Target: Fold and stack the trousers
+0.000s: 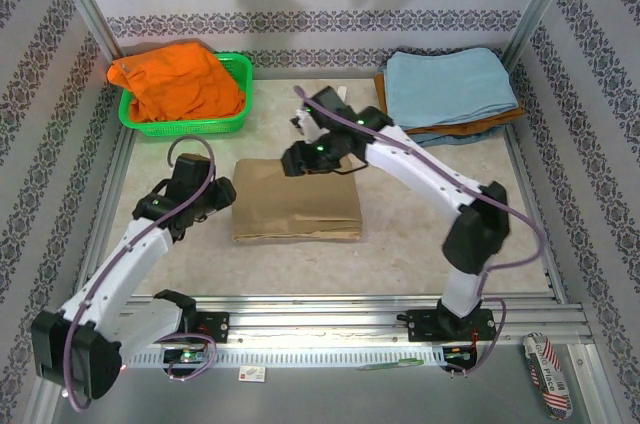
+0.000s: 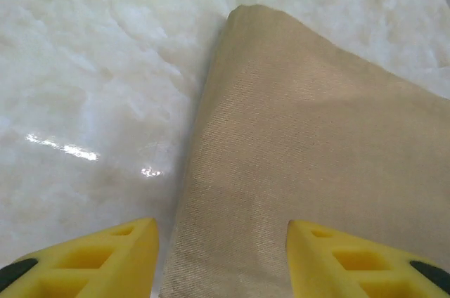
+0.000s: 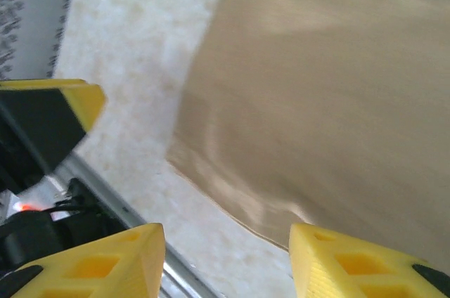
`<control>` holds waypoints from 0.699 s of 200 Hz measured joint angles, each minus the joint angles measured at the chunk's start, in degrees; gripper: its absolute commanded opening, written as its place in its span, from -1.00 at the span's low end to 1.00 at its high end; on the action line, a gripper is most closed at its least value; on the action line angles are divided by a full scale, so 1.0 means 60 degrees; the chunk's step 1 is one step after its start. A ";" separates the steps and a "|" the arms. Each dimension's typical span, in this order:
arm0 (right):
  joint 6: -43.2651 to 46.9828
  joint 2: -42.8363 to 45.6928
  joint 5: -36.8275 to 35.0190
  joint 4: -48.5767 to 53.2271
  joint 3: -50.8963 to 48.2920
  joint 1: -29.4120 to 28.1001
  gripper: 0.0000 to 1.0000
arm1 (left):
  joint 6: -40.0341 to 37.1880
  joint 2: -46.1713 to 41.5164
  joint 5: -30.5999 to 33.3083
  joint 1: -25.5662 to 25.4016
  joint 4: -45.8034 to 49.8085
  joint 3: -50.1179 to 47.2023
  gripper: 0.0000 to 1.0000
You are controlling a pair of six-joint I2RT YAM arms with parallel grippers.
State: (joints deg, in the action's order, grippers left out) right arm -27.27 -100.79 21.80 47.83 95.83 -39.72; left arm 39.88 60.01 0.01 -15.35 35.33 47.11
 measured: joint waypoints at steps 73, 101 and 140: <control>-0.1588 0.1275 -0.0229 -0.3493 -0.6845 0.0477 -0.64 | 0.0248 0.3126 -0.0029 -0.1239 -0.1821 -0.0211 -0.24; -0.2065 0.1111 0.0011 -0.4586 -0.8032 0.0481 -0.55 | 0.0761 0.3246 -0.0018 -0.1239 -0.2845 -0.1956 -0.24; -0.2109 0.1151 0.0386 -0.5060 -0.7985 0.0714 -0.34 | 0.1042 0.3330 0.0222 -0.1239 -0.4127 -0.2353 -0.22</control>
State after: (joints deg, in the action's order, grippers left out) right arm -39.92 -93.89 24.12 17.47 47.92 -35.44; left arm 46.13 79.99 1.34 -22.79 10.57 32.99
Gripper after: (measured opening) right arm 0.315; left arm 0.387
